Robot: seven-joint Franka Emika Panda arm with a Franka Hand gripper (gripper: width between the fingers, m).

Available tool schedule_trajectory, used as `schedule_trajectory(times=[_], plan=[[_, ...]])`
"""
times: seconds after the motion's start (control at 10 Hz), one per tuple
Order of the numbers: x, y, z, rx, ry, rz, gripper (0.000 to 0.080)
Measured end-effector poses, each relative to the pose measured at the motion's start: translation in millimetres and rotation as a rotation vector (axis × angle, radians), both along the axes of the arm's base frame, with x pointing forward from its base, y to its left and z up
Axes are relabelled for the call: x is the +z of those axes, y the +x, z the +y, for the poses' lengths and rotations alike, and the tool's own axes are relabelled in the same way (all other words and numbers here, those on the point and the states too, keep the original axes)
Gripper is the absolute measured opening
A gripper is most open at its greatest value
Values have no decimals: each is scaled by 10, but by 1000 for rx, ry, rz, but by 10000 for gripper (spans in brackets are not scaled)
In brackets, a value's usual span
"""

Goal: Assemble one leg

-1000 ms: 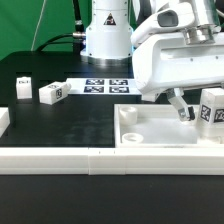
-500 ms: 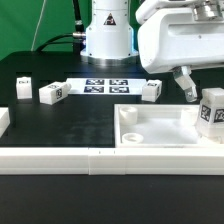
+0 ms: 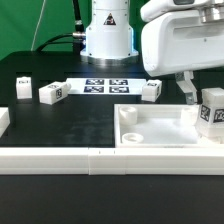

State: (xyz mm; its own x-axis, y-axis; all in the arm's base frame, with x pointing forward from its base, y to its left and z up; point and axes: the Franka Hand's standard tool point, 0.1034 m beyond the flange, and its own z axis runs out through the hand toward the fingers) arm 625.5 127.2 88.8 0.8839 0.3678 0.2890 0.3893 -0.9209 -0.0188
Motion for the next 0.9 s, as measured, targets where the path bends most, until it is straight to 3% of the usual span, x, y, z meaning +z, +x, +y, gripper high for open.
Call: schedule_trajectory(times=[0.3, 0.5, 0.7, 0.8, 0.9], plan=[[6, -71, 31, 29, -41, 257, 649], [-10, -90, 29, 42, -50, 354, 649], [-36, -43, 3, 51, -45, 320, 649], [-36, -43, 4, 51, -45, 320, 530], [-38, -43, 4, 51, -45, 320, 530]])
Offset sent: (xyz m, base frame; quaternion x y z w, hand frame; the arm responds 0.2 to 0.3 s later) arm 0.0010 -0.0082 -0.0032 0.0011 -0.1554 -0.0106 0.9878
